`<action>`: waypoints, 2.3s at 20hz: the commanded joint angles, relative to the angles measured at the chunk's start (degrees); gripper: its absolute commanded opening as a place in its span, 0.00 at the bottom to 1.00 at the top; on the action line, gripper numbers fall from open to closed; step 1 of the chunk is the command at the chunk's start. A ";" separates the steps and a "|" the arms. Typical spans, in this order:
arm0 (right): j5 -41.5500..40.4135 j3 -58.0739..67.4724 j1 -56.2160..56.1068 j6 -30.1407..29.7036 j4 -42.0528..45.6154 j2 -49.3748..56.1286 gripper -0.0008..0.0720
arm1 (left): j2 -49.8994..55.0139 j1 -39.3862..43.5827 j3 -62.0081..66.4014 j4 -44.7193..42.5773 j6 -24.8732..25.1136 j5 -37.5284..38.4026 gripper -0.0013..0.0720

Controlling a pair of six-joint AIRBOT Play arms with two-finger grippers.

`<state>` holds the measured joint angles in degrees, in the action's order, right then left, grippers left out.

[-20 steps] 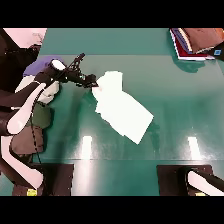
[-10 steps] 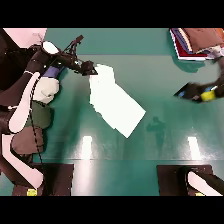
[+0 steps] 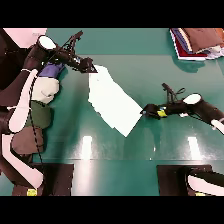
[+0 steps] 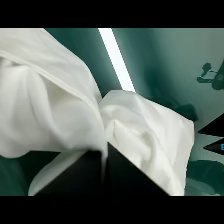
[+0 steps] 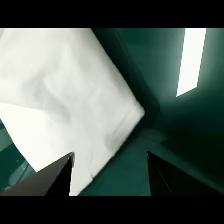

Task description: Fold the shirts.

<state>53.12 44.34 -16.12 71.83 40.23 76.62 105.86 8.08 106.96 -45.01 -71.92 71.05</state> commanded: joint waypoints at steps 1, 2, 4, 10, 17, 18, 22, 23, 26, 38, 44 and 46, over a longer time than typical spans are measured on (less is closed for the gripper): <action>-2.78 4.33 -2.86 -0.55 -1.18 6.67 0.59 | -0.44 -0.02 0.17 -1.22 -0.39 0.70 0.05; -2.99 5.53 -2.86 -0.55 -1.07 7.72 0.51 | -1.33 -0.02 0.17 -2.45 -0.61 0.26 0.05; -3.54 7.30 -2.82 -1.84 -1.01 8.76 0.13 | -3.82 -0.02 0.17 -5.95 -0.72 -1.16 0.05; 1.20 19.39 4.24 -2.21 2.93 -1.66 0.03 | -21.40 -2.58 0.17 -16.52 -0.57 -6.64 0.05; 6.86 42.97 15.52 0.28 12.63 -19.45 0.03 | -45.68 -5.25 0.17 -16.57 3.02 -12.66 0.05; 7.56 45.24 16.59 0.28 12.90 -21.11 0.03 | -47.98 -5.25 0.17 -16.59 3.04 -12.79 0.05; 11.61 54.29 19.93 0.57 16.20 -24.74 0.03 | -55.76 -5.25 0.17 -16.04 3.37 -14.03 0.05; 12.44 56.63 20.81 0.72 17.42 -25.09 0.03 | -57.46 -5.25 0.20 -15.63 3.37 -14.84 0.05; 15.37 64.24 23.63 0.83 18.38 -24.63 0.03 | -61.66 -5.25 0.17 -11.43 3.41 -15.96 0.05; 33.35 56.33 15.47 7.63 20.72 1.40 0.03 | -38.97 -5.25 -21.00 -11.30 1.20 1.53 0.05; 18.36 50.47 10.86 8.04 26.95 15.13 0.03 | -19.65 -5.25 -31.95 -10.56 2.49 -5.27 0.05; 17.55 53.18 10.91 8.96 26.82 18.64 0.04 | -16.87 -5.27 -31.93 -10.51 2.27 -9.55 0.05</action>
<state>74.83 96.73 -4.36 79.85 66.19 89.73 82.94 2.83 77.06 -55.86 -69.82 66.28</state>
